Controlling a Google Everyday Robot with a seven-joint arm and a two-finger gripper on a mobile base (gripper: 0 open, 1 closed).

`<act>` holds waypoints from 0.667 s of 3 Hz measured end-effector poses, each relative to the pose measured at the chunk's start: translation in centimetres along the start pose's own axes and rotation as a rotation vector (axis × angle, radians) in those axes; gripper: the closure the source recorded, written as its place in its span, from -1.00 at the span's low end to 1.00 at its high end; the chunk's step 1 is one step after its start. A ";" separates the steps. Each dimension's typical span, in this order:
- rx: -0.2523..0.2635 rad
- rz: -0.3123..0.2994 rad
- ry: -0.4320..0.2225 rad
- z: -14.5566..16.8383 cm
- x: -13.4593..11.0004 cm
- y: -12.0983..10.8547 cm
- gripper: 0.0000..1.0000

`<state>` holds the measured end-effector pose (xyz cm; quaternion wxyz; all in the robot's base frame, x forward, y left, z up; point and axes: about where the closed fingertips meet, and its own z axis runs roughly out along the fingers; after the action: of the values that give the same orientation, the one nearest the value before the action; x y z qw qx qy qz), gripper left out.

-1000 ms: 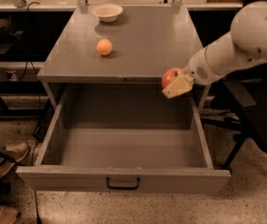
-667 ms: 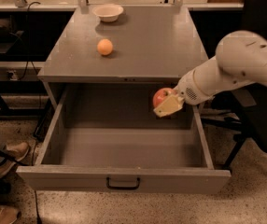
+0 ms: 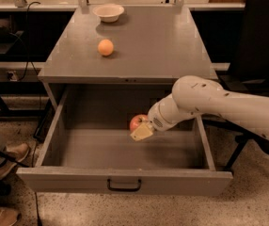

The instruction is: Place apple into top drawer

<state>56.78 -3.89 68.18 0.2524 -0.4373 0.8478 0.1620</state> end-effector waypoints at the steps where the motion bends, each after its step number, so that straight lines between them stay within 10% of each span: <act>1: 0.002 0.002 -0.017 2.8 -0.5 0.4 0.10; 2: 0.021 -0.003 -0.033 3.5 -1.2 0.2 -0.38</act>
Offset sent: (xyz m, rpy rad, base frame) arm 0.0244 0.0305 -0.0221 0.0193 -0.0674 -0.0257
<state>58.22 -1.29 65.97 0.2714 -0.4333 0.8444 0.1599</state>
